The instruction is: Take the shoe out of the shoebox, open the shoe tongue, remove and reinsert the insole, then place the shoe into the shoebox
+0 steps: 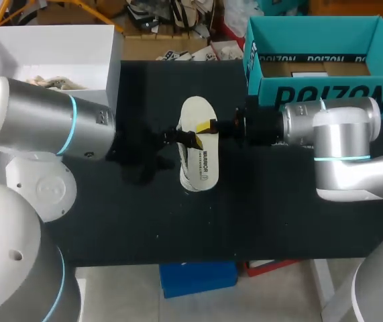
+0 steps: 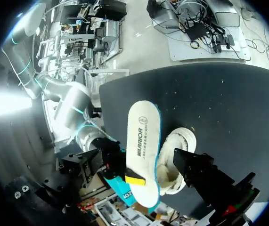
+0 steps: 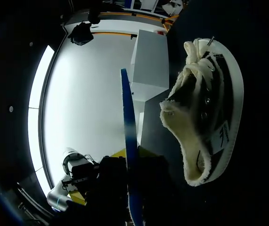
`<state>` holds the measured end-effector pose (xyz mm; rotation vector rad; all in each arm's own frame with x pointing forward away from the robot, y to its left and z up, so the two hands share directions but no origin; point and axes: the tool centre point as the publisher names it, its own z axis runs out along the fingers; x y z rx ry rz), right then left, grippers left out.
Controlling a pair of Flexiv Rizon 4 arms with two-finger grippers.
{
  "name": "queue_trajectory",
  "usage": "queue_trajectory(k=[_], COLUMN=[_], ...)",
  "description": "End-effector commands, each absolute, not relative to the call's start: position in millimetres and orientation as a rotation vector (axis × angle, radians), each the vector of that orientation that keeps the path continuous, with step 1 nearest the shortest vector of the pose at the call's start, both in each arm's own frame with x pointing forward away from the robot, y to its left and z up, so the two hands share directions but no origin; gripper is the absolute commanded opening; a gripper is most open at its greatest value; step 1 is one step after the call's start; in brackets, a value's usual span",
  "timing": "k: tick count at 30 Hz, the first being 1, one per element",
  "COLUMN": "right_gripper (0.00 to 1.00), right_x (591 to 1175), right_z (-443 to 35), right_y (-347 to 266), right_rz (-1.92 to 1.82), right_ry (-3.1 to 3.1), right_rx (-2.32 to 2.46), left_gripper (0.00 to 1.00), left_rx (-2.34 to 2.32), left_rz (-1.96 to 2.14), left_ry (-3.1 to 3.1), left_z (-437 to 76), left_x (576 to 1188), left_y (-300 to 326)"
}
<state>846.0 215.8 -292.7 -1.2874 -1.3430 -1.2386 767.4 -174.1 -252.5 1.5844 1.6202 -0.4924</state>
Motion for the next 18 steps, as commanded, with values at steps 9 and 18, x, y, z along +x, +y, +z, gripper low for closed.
queue_trajectory(k=[9,18], right_gripper=[0.0,0.0], right_x=[845.3,845.3], right_z=[-292.3,-292.3], right_y=[216.5,216.5], right_rz=[-1.239,-1.239], right_ry=[-1.344,-1.344], right_rx=[-1.291,-1.291], left_gripper=[1.0,1.0], left_rx=[1.989,2.04], left_rz=[0.252,0.305], left_ry=[2.021,2.022], left_z=[-226.0,-219.0], left_x=[779.8,776.7], left_y=[-206.4,-215.7])
